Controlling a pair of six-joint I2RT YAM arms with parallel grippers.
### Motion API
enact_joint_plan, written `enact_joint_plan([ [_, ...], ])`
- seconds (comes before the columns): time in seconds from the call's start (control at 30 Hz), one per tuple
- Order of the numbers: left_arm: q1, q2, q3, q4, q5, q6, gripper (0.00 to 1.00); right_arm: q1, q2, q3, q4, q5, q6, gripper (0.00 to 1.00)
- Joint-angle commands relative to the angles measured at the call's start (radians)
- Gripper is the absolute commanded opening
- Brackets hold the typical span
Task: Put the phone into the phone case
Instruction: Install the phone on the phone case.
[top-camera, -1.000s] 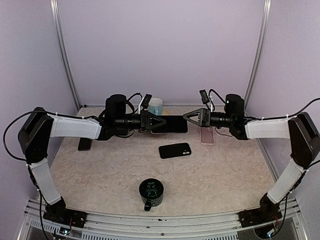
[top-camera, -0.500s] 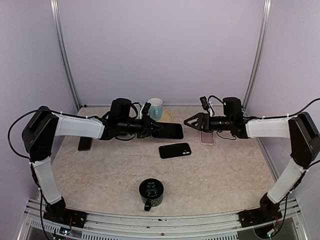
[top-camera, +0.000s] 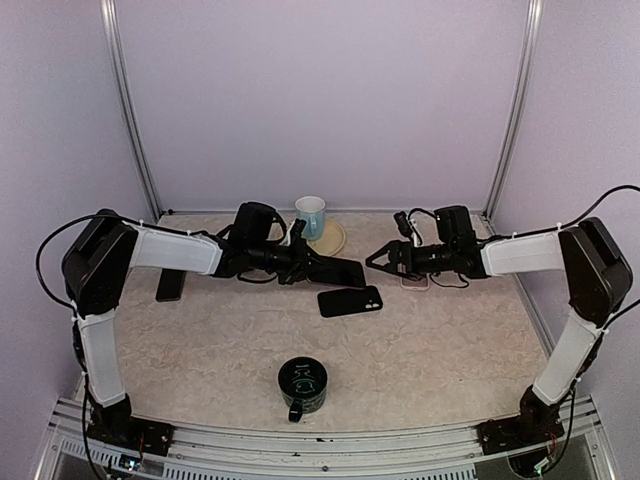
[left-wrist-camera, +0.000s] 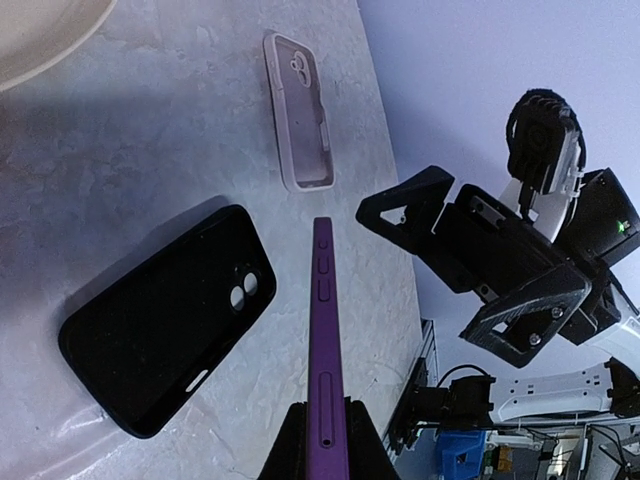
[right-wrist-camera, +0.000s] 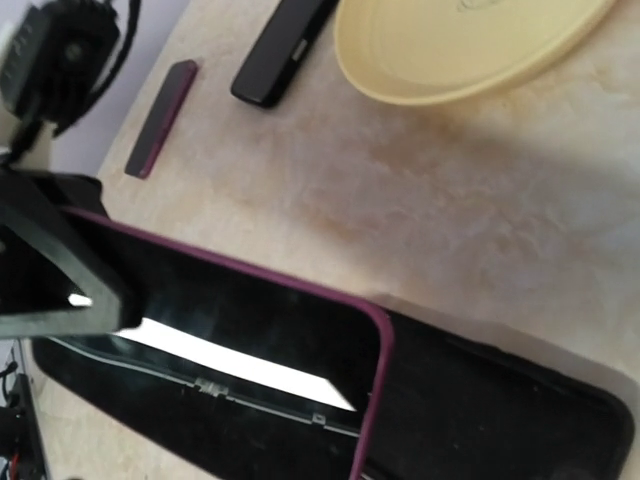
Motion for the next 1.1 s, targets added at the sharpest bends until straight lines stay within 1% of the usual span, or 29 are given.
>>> enact_joint_plan([
  [0.0, -0.002, 0.042, 0.072, 0.008, 0.020, -0.033, 0.00, -0.010, 0.036, -0.016, -0.010, 0.013, -0.020, 1.00],
  [0.37, -0.019, 0.124, 0.150, -0.028, 0.021, -0.064, 0.00, -0.011, 0.081, -0.030, 0.003, 0.003, -0.032, 1.00],
  [0.8, -0.025, 0.185, 0.183, -0.024, 0.030, -0.115, 0.00, -0.011, 0.125, -0.050, 0.052, -0.022, -0.026, 1.00],
  [1.07, -0.026, 0.219, 0.188, 0.010, 0.039, -0.159, 0.00, -0.011, 0.148, -0.057, 0.069, -0.028, -0.023, 1.00],
])
